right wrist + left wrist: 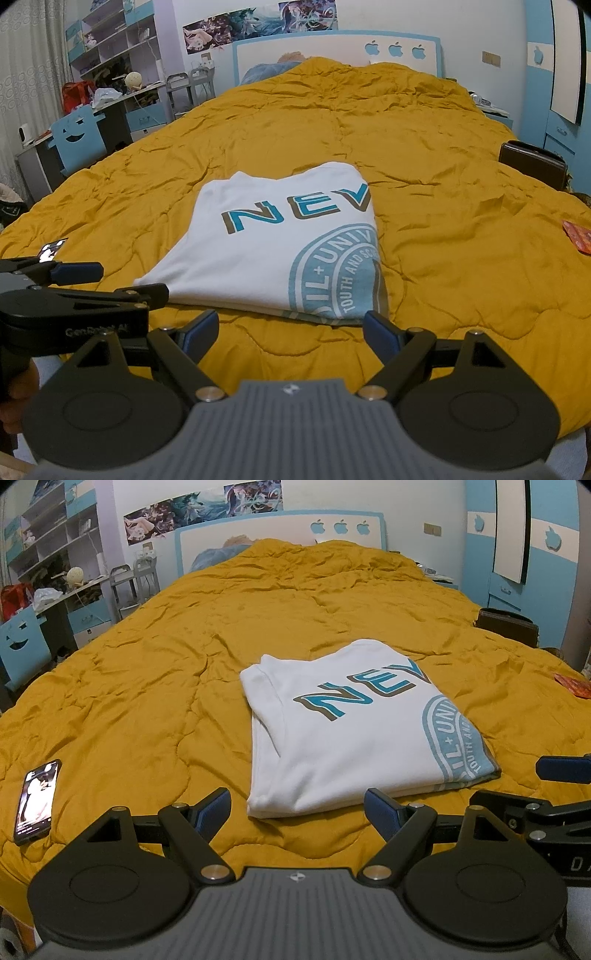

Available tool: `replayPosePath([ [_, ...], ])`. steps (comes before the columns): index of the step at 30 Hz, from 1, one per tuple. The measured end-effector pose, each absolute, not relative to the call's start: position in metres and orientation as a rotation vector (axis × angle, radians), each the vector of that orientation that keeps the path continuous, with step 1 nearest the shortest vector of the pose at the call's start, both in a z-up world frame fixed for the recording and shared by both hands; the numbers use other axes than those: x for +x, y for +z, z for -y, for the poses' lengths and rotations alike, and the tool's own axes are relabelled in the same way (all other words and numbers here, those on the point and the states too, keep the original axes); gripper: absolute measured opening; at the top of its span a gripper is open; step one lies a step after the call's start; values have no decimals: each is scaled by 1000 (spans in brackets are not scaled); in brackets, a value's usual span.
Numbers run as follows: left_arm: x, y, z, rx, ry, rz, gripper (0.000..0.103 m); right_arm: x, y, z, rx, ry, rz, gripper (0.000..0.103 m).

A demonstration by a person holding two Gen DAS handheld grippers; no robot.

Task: Fold small clothes

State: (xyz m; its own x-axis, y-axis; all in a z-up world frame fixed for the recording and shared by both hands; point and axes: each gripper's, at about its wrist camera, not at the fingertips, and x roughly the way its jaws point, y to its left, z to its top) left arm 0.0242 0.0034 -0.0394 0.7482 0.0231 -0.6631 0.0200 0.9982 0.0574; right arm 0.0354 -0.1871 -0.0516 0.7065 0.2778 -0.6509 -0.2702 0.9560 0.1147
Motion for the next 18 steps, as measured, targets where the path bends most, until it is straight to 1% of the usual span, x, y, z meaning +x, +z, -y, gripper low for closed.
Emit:
replayPosePath([
  [18, 22, -37, -1, 60, 6, -727, 96, 35, -51, 187, 11, 305, -724, 81],
])
